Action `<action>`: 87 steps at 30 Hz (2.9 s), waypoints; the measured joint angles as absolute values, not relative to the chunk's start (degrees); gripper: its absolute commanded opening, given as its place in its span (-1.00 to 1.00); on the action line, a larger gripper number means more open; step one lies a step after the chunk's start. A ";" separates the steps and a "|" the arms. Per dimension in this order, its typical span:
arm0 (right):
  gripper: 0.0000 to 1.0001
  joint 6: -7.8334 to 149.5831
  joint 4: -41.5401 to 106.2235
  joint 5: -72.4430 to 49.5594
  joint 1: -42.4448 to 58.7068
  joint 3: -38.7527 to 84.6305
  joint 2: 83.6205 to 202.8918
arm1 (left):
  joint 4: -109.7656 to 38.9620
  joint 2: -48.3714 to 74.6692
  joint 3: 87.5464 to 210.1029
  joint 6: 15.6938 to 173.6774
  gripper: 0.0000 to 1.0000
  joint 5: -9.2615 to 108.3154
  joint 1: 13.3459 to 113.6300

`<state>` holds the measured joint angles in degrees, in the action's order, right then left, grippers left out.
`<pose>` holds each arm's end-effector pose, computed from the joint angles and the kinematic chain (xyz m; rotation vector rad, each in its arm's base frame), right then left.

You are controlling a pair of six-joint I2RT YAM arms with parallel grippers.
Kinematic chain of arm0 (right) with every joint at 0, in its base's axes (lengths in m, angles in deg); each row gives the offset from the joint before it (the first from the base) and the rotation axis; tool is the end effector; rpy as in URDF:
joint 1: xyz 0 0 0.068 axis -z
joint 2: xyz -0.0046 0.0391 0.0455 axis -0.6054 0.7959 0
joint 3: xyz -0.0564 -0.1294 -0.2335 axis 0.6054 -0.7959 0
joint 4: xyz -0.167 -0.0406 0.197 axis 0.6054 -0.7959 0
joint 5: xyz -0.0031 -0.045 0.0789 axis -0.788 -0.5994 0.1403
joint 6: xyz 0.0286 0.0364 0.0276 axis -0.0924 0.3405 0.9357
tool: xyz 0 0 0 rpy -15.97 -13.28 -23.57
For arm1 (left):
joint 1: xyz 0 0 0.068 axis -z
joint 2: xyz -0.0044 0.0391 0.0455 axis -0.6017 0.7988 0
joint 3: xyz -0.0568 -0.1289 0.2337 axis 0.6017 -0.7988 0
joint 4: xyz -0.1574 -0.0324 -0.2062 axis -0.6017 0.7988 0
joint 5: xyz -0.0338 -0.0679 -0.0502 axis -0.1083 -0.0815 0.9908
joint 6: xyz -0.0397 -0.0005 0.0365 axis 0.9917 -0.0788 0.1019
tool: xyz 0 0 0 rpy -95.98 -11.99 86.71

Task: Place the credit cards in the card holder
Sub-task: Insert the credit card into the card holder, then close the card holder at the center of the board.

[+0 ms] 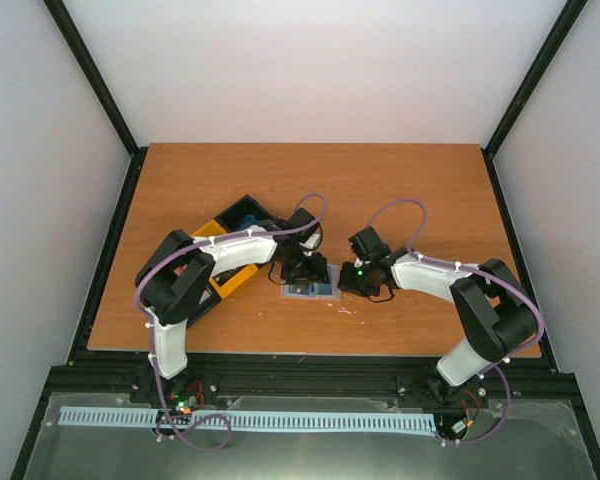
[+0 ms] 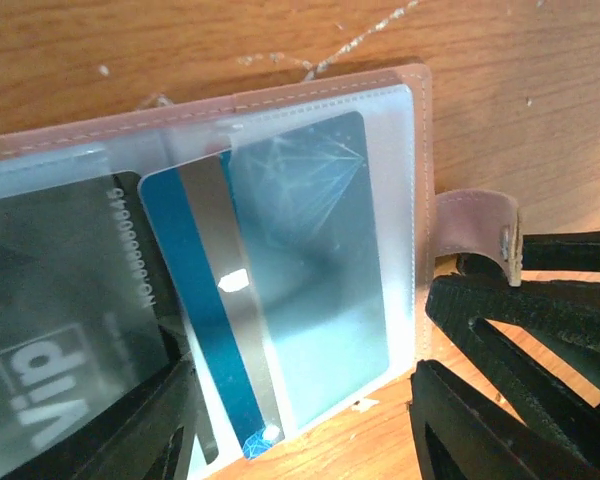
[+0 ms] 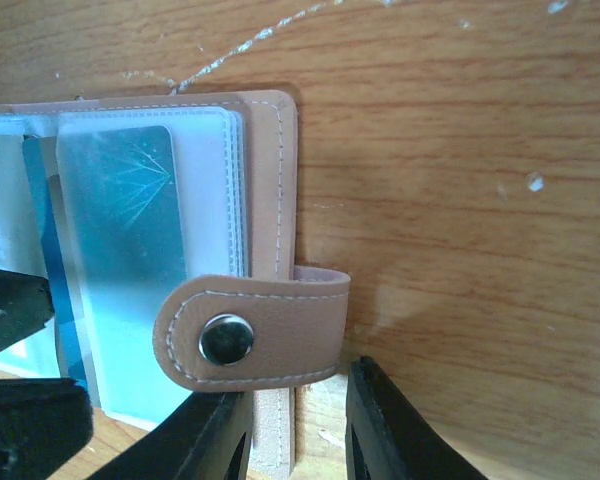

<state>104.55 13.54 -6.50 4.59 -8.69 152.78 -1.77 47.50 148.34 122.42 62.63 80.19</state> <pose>0.2307 0.1570 0.1415 0.1287 2.8684 0.6178 0.2656 -0.2672 0.1577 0.2046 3.0129 -0.7860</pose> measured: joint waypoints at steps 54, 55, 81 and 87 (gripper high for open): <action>-0.04 100.79 1.74 -11.47 4.37 -3.48 150.16 | 1.20 31.26 140.90 121.34 0.63 53.52 78.05; -0.01 100.62 1.28 -11.79 4.31 -2.74 150.16 | 1.25 30.80 139.61 121.63 0.69 53.28 77.24; -0.14 95.74 -5.98 -18.18 0.90 9.19 163.41 | -4.26 37.62 135.61 122.50 0.76 55.99 70.72; -0.22 95.59 -6.46 -16.86 0.83 9.39 164.48 | -5.57 39.10 136.71 120.65 0.73 59.75 70.22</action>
